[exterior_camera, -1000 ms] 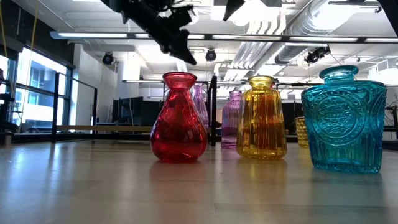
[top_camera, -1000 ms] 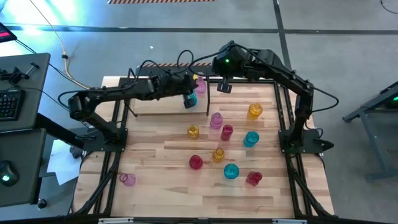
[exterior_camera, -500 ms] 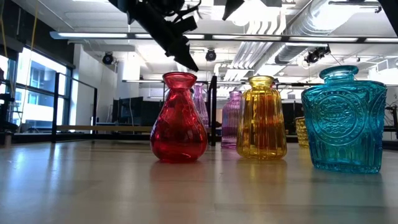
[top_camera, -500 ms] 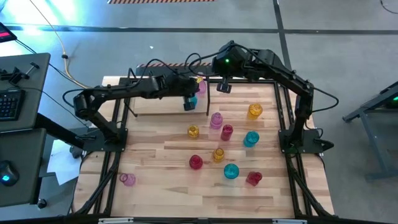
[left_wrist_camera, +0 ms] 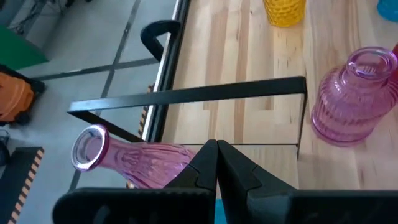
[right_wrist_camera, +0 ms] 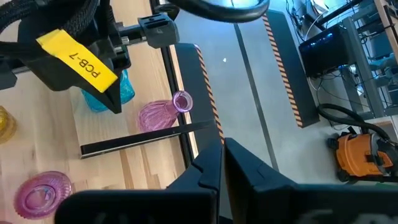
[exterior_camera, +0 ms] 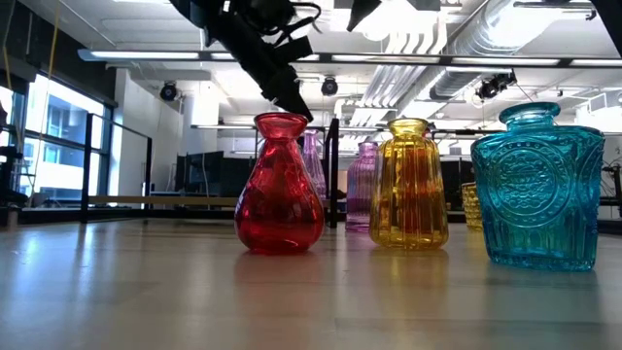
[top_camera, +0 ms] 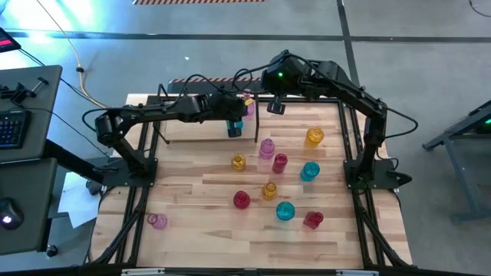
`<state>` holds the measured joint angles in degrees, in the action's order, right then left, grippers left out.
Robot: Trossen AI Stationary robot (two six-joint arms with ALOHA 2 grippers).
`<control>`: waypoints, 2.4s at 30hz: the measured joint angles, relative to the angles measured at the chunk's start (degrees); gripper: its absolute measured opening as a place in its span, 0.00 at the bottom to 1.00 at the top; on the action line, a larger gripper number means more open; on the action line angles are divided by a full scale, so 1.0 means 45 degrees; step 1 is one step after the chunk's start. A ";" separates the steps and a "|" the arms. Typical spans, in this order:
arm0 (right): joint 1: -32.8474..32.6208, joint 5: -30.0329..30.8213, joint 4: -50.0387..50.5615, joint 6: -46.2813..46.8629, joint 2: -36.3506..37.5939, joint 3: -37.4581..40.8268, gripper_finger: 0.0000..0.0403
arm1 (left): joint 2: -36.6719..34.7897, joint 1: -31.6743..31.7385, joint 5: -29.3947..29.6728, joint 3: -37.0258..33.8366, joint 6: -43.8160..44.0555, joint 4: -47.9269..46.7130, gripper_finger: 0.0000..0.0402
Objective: Sort vases onto shelf
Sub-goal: Put the top left blue vase on the shelf
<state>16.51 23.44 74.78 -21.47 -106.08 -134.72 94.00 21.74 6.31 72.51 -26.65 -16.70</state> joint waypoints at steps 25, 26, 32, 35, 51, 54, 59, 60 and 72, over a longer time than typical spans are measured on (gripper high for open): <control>-0.0010 -0.0549 -0.0010 0.0000 0.0000 0.0000 0.00 | -0.0004 0.0219 0.0481 0.0005 0.0547 -0.1496 0.00; -0.0010 -0.0549 -0.0010 0.0000 0.0000 0.0000 0.00 | -0.0010 0.0219 0.0485 0.0005 0.0567 -0.1577 0.00; -0.0010 -0.0546 -0.0010 0.0000 0.0000 0.0000 0.00 | -0.0029 0.0219 0.0514 0.0019 0.0675 -0.2095 0.00; -0.0010 -0.0544 -0.0010 0.0000 0.0000 0.0000 0.00 | -0.0021 0.0226 0.0504 0.0015 0.0807 -0.2326 0.00; -0.0010 -0.0607 -0.0020 0.0000 0.0000 0.0000 0.00 | -0.0010 0.0179 0.0728 -0.0005 0.1477 -0.1536 0.00; -0.0010 -0.0649 -0.0093 0.0000 0.0000 0.0000 0.00 | -0.0010 0.0074 0.0573 -0.0005 0.1399 -0.0798 0.00; -0.0015 -0.1030 -0.0102 0.0000 0.0000 0.0000 0.00 | -0.0010 0.0073 -0.0554 -0.0005 0.1662 0.0279 0.00; -0.0027 -0.1049 -0.0107 0.0000 0.0000 0.0000 0.00 | -0.0010 0.0073 -0.0593 -0.0005 0.1793 0.0436 0.00; -0.0267 -0.1069 -0.0104 0.0000 0.0000 0.0000 0.00 | 0.0000 0.0560 -0.0098 -0.0298 0.2686 0.0682 0.00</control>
<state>15.31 18.63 74.31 -21.47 -106.08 -134.72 94.00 24.26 5.87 71.17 -14.57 -13.63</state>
